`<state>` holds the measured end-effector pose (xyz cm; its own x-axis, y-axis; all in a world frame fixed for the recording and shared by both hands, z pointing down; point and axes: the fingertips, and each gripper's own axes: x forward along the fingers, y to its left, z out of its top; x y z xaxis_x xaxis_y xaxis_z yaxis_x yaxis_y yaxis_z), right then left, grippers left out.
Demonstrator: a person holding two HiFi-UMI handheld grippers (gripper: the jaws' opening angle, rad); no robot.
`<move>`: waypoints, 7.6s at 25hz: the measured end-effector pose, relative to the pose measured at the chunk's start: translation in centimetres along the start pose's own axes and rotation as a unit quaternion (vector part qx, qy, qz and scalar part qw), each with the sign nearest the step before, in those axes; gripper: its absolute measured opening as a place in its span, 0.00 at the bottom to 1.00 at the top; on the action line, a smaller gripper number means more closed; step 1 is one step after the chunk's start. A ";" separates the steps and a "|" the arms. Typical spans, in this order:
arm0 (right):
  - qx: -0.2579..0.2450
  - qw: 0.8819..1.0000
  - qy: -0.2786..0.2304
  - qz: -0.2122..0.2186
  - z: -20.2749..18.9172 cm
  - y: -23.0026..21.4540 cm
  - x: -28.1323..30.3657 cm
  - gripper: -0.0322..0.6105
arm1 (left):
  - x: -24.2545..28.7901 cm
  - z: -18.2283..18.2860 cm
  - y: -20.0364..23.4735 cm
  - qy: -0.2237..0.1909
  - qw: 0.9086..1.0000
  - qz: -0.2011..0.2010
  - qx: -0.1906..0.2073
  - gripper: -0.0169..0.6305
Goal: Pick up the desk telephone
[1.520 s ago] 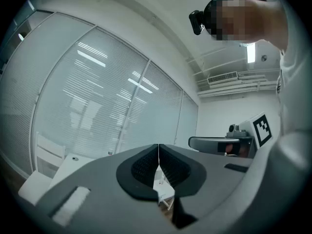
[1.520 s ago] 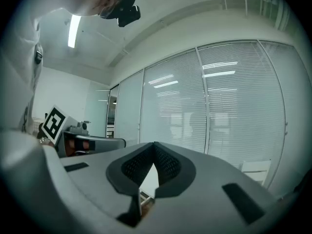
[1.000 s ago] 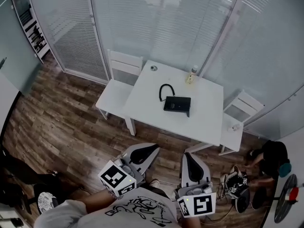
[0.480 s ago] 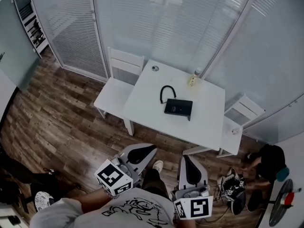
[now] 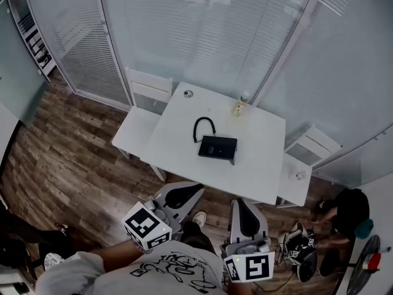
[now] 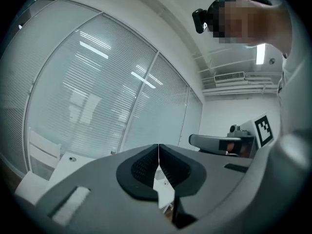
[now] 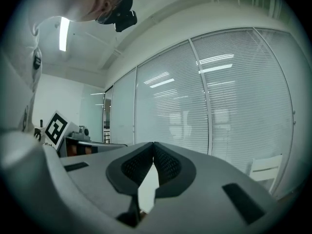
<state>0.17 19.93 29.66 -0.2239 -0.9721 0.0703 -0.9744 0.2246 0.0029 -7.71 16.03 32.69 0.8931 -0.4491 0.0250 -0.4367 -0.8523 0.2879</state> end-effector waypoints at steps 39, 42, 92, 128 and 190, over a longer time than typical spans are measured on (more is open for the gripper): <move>-0.006 0.997 0.014 0.069 0.2 -13.4 19.4 0.05 | 18.0 3.8 13.5 -0.017 0.999 0.048 -0.006 0.03; -0.012 0.998 0.009 0.066 1.0 -12.8 21.9 0.05 | 17.9 4.6 16.2 -0.017 0.999 0.046 -0.012 0.03; 0.111 0.961 0.249 0.042 -24.2 -20.1 27.2 0.30 | 21.4 -20.8 29.8 0.239 0.948 0.089 -0.190 0.26; 0.282 0.889 0.357 0.056 -41.3 -18.4 25.8 0.39 | 20.6 -37.0 31.6 0.322 0.871 0.067 -0.365 0.40; 0.239 0.950 0.185 0.082 -10.4 -18.4 24.0 0.39 | 20.2 -6.7 23.5 0.194 0.943 0.057 -0.266 0.39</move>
<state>12.93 -6.86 41.67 -0.4386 -0.8160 0.3766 -0.8435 0.2292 -0.4857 0.75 -11.25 46.36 0.8612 -0.3098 0.4030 -0.5082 -0.5041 0.6983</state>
